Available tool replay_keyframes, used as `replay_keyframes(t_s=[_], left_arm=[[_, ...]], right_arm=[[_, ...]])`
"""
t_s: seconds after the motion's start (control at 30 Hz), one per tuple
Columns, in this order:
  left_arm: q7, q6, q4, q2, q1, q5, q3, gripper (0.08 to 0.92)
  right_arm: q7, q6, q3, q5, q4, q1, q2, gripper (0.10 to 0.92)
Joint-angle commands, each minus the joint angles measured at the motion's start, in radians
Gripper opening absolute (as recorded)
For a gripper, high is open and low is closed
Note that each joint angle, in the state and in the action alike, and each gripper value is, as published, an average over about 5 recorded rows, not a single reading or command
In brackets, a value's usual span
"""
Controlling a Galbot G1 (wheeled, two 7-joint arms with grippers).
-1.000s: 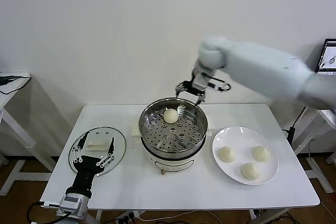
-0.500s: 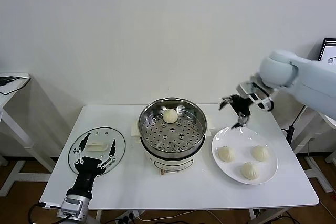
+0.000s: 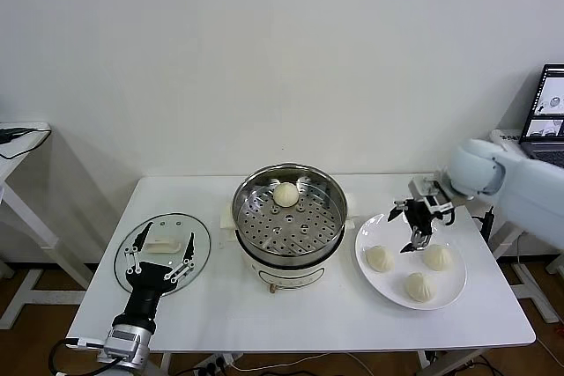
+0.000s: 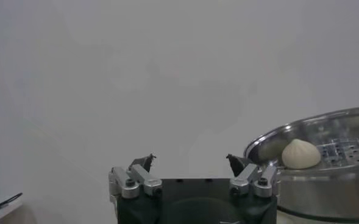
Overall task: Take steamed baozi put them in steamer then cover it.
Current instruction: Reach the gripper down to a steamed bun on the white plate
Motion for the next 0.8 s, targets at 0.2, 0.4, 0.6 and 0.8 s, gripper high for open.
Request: replay_keyframes(t_s=[0.2,0.4,0.6,0.8], left_arm=[[-0.001,0.004,0.011,-0.006,-0.004,0.000,-0.002,0.823],[-0.001,0.004,0.021,-0.009,-0.011,-0.001,-0.003,0.823],[0.000,0.003,0.027,-0.007,-0.012,-0.001,-0.007,0.823],[0.000,0.003,0.027,-0.009,-0.013,-0.001,-0.005,0.823]], right_arm=[[0.057,-0.025,0.154,-0.081,-0.154,-0.254,0.103,0.823],[0.076,-0.023,0.184,-0.099,-0.186,-0.286,0.129,0.823],[0.075,-0.025,0.190,-0.094,-0.179,-0.291,0.124,0.823],[0.074,-0.025,0.199,-0.094,-0.172,-0.294,0.121,0.823]])
